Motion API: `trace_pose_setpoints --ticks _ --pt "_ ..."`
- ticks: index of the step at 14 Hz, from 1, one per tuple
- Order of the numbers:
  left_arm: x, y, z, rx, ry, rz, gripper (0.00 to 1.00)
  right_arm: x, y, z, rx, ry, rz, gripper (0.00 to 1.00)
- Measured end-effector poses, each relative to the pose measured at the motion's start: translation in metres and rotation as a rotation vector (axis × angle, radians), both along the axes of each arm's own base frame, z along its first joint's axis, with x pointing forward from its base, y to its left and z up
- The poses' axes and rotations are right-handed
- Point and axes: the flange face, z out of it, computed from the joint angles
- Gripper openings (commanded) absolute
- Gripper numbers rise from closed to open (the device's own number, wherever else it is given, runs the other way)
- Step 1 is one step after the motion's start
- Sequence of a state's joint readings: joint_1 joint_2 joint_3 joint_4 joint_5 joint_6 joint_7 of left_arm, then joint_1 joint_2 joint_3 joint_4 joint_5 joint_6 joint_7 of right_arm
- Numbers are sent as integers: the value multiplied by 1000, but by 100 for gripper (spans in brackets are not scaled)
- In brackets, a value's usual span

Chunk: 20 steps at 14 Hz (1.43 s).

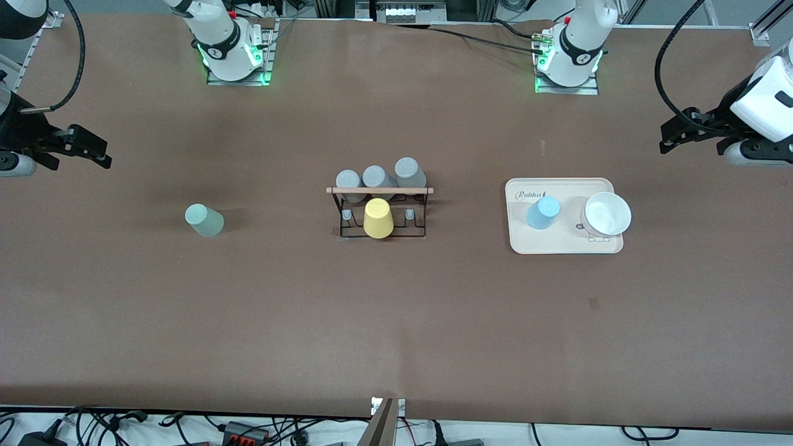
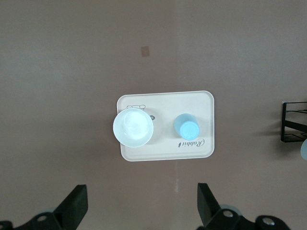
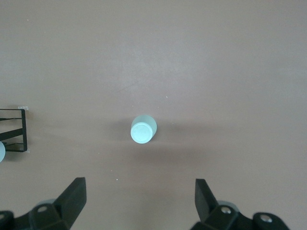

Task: Hang scattered cups on rack with three cups
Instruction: 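Move the left gripper down over the light blue cup on the tray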

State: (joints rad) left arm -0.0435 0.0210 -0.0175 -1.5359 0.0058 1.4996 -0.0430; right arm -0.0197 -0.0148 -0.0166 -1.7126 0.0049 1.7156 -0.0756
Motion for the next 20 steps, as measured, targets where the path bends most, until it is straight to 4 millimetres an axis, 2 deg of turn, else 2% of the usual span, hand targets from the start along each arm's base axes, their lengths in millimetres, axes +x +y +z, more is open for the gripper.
trace_pose_setpoints --ticks 9,12,15,17,20 --pt "0 -4 0 0 0 -7 100 0 1 0 0 1 1 100" --pt "-1 -9 -9 3 47 -16 100 0 1 -1 0 2 2 100" --pt "-8 -15 -36 4 206 -30 100 0 2 -1 0 1 3 100" --pt "-15 -34 -63 -16 343 -64 100 0 4 -1 0 1 8 100" --pt "1 -65 -109 -22 304 -93 100 2 6 -5 0 9 11 100"
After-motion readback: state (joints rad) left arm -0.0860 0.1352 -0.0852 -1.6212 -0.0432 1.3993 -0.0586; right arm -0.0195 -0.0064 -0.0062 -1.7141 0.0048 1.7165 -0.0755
